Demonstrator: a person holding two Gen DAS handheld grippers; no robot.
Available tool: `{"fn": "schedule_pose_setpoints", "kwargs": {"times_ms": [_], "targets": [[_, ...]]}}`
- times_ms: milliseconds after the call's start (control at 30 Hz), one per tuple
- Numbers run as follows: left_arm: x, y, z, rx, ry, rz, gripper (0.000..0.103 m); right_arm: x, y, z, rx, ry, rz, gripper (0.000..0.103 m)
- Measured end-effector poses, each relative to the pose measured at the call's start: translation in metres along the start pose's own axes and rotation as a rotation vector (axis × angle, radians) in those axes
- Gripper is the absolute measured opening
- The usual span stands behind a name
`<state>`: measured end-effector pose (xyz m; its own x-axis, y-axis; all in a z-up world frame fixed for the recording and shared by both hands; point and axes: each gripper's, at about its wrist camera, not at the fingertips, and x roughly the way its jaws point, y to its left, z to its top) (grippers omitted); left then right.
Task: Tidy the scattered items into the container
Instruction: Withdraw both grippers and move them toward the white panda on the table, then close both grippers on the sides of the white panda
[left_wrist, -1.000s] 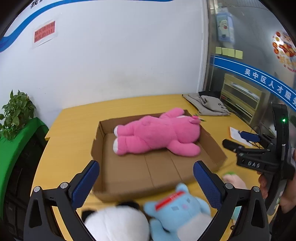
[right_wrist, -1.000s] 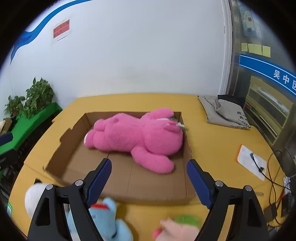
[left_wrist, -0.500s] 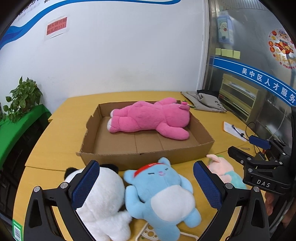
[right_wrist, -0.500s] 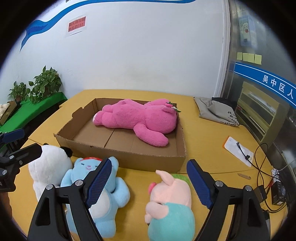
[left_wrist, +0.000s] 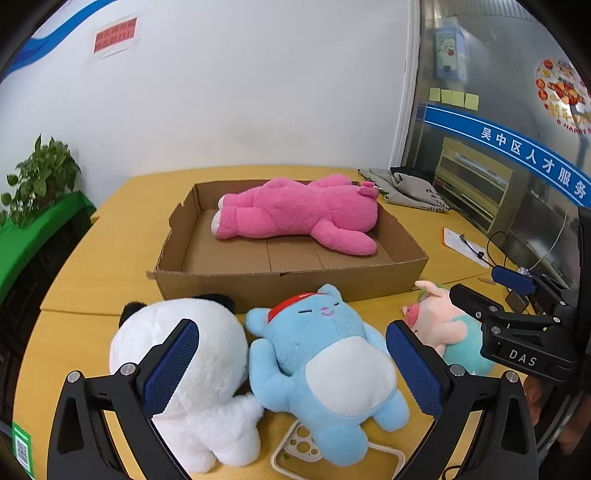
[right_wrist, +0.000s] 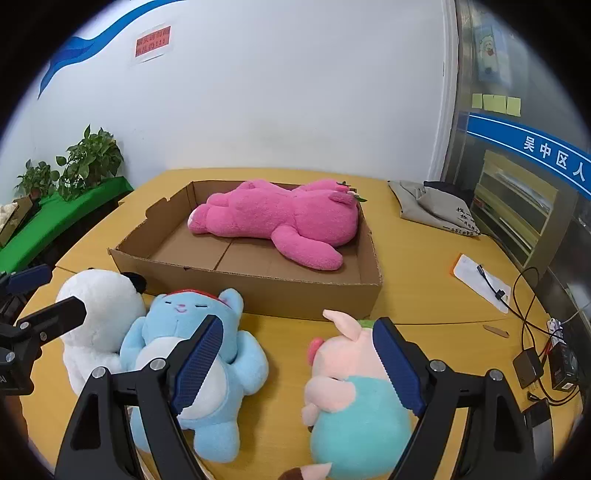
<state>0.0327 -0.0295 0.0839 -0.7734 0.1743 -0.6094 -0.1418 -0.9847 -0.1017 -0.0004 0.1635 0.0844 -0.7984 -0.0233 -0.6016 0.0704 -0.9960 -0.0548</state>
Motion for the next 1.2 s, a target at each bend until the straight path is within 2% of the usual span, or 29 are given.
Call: {"fn": "schedule_pose_setpoints", "kwargs": {"times_ms": [200, 300, 400, 533, 667, 800, 867, 967, 1100, 1200], "targets": [[-0.003, 0.025, -0.009, -0.027, 0.012, 0.002, 0.103, 0.004, 0.009, 0.000, 0.008, -0.010, 0.035, 0.084], [-0.005, 0.043, -0.015, -0.048, 0.016, 0.005, 0.103, 0.010, 0.017, -0.005, -0.001, 0.003, 0.081, 0.084], [-0.004, 0.067, -0.021, -0.084, 0.027, 0.006, 0.103, 0.019, 0.033, -0.010, -0.040, 0.026, 0.167, 0.084], [-0.001, 0.102, -0.026, -0.142, 0.041, -0.014, 0.103, 0.032, 0.073, -0.012, -0.127, 0.042, 0.323, 0.084], [0.019, 0.135, -0.034, -0.168, 0.107, -0.017, 0.103, 0.049, 0.121, -0.012, -0.193, 0.077, 0.512, 0.084], [0.044, 0.158, -0.042, -0.219, 0.162, -0.023, 0.103, 0.068, 0.161, -0.023, -0.190, 0.142, 0.618, 0.084], [0.054, 0.170, -0.045, -0.265, 0.176, -0.069, 0.103, 0.079, 0.177, -0.028, -0.169, 0.173, 0.641, 0.084], [0.063, 0.177, -0.048, -0.294, 0.192, -0.133, 0.103, 0.094, 0.198, -0.030, -0.177, 0.159, 0.618, 0.084], [0.070, 0.183, -0.050, -0.305, 0.199, -0.145, 0.102, 0.108, 0.210, -0.031, -0.190, 0.133, 0.606, 0.090], [0.071, 0.184, -0.050, -0.304, 0.205, -0.171, 0.096, 0.116, 0.213, -0.034, -0.171, 0.148, 0.615, 0.092]]}}
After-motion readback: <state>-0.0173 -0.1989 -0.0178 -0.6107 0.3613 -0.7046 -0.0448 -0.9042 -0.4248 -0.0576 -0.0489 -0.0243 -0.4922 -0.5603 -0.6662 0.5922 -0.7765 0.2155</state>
